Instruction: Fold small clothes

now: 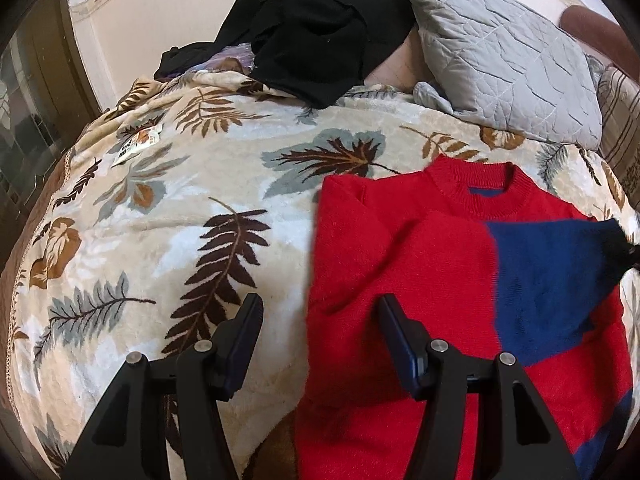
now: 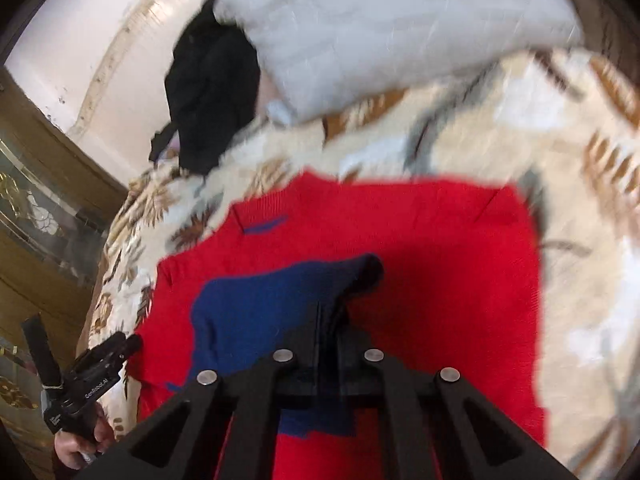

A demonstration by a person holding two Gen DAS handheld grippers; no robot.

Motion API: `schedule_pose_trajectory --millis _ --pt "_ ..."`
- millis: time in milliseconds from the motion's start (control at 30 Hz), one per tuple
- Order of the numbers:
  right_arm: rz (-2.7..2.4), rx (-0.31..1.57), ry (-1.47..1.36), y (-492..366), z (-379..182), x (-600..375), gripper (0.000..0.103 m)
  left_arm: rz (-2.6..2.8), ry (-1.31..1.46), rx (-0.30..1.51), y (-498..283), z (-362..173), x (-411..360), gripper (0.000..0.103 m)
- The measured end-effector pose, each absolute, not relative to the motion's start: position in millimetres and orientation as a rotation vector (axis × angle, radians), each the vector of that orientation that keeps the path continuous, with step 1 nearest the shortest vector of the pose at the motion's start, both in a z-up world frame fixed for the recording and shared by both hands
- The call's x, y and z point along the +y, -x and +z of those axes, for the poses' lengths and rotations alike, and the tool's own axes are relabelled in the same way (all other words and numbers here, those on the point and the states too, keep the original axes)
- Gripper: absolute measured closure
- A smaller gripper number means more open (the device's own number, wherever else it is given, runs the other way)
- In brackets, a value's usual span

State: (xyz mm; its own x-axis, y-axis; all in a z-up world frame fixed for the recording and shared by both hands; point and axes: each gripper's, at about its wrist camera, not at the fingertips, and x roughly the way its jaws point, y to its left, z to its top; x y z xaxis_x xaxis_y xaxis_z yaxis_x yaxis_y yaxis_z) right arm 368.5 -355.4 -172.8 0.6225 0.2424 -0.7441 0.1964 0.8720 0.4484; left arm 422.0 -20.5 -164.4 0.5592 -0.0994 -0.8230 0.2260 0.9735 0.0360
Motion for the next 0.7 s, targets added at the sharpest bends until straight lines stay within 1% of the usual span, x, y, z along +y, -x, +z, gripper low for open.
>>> schedule_pose_trajectory --millis 67,133,267,300,367,433,500,533,567,600,700 --pt "-0.022 0.859 -0.517 -356 -160 -368 0.097 -0.203 -0.155 0.969 -422 -168 -25 0.042" --pt "-0.084 0.860 -0.522 -351 -160 -385 0.097 -0.213 -0.190 0.988 -423 -175 -33 0.042" --pt "-0.239 0.923 -0.553 -349 -186 -422 0.096 -0.202 -0.262 1.027 -422 -191 -46 0.042" --pt "-0.254 0.954 -0.561 -350 -193 -428 0.093 -0.200 -0.267 1.023 -422 -190 -47 0.042" --pt "-0.238 0.978 -0.633 -351 -201 -439 0.093 -0.207 -0.254 1.008 -420 -184 -45 0.042" --pt "-0.222 0.932 -0.662 -345 -189 -443 0.092 -0.213 -0.230 0.985 -419 -177 -43 0.042" --pt "-0.247 0.836 -0.620 -338 -167 -443 0.092 -0.208 -0.232 0.985 -421 -178 -43 0.042" --pt "-0.269 0.793 -0.597 -334 -159 -443 0.085 -0.205 -0.244 0.999 -422 -182 -45 0.042" --pt "-0.262 0.780 -0.599 -333 -157 -443 0.075 -0.202 -0.254 1.010 -424 -185 -46 0.042" --pt "-0.239 0.784 -0.609 -333 -158 -441 0.072 -0.199 -0.271 1.025 -424 -191 -48 0.042" --pt "-0.118 0.892 -0.585 -345 -172 -421 0.071 -0.189 -0.316 1.016 -423 -194 -54 0.040"
